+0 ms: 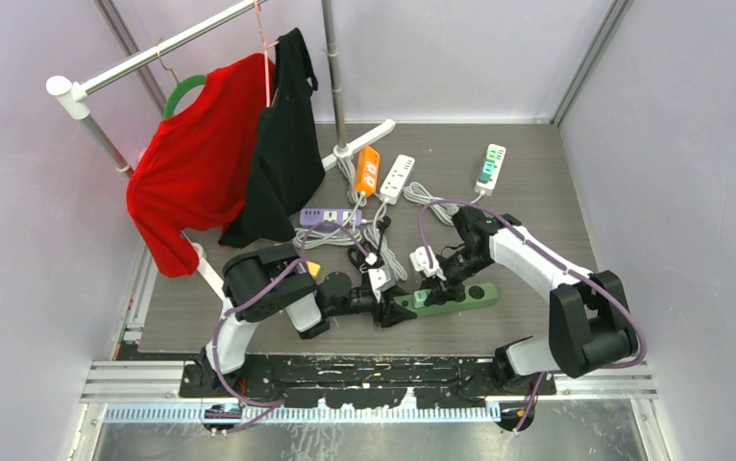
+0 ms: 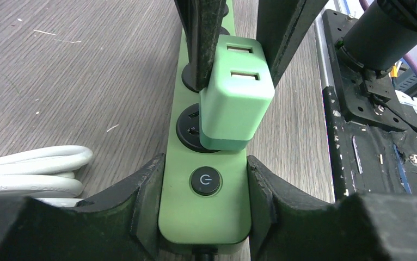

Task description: Pull the plug off the socket

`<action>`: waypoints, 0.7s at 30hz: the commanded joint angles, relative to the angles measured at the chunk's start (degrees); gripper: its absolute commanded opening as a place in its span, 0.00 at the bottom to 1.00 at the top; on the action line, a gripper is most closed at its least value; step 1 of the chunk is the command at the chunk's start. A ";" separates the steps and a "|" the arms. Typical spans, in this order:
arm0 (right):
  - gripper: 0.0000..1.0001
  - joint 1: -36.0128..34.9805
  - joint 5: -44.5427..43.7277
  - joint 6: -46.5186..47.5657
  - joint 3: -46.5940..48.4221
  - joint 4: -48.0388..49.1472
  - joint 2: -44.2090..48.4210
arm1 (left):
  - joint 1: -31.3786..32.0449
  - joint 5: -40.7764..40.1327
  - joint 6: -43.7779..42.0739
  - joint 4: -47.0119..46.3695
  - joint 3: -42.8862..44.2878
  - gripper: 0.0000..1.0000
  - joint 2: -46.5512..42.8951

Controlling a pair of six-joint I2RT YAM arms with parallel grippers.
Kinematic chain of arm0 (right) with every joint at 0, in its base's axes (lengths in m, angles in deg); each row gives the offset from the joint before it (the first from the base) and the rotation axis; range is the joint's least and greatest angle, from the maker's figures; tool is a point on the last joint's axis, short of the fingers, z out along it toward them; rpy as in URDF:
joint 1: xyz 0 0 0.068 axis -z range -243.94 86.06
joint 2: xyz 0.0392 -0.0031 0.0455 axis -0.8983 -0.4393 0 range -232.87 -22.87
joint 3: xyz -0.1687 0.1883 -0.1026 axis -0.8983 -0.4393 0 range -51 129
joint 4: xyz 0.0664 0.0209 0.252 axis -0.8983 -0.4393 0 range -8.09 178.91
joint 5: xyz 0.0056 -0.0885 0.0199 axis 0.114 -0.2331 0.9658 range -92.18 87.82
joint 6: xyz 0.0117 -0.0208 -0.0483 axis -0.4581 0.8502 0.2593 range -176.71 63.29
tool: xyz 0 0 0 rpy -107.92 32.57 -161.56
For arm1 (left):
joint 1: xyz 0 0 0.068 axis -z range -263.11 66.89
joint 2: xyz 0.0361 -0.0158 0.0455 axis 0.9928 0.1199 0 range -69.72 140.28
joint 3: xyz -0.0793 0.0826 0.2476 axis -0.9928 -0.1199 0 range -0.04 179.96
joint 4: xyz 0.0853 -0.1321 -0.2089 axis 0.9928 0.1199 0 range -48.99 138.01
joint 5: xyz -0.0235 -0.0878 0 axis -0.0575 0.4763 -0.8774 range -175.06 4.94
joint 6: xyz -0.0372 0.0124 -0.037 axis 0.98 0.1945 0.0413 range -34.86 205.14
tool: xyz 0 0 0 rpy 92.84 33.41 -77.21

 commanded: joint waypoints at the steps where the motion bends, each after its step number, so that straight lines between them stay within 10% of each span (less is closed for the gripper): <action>1: 0.01 -4.70 0.00 0.37 1.56 -1.19 -0.59 | -1.60 0.11 2.92 5.83 -1.94 0.00 2.45; 10: 0.01 -4.43 -15.15 -18.83 -1.53 18.31 1.33 | -1.71 0.08 2.92 5.72 -1.83 0.00 2.62; 21: 0.01 -1.93 -1.02 7.93 -1.61 -2.44 1.44 | -1.99 0.35 3.19 5.19 -1.96 0.00 2.85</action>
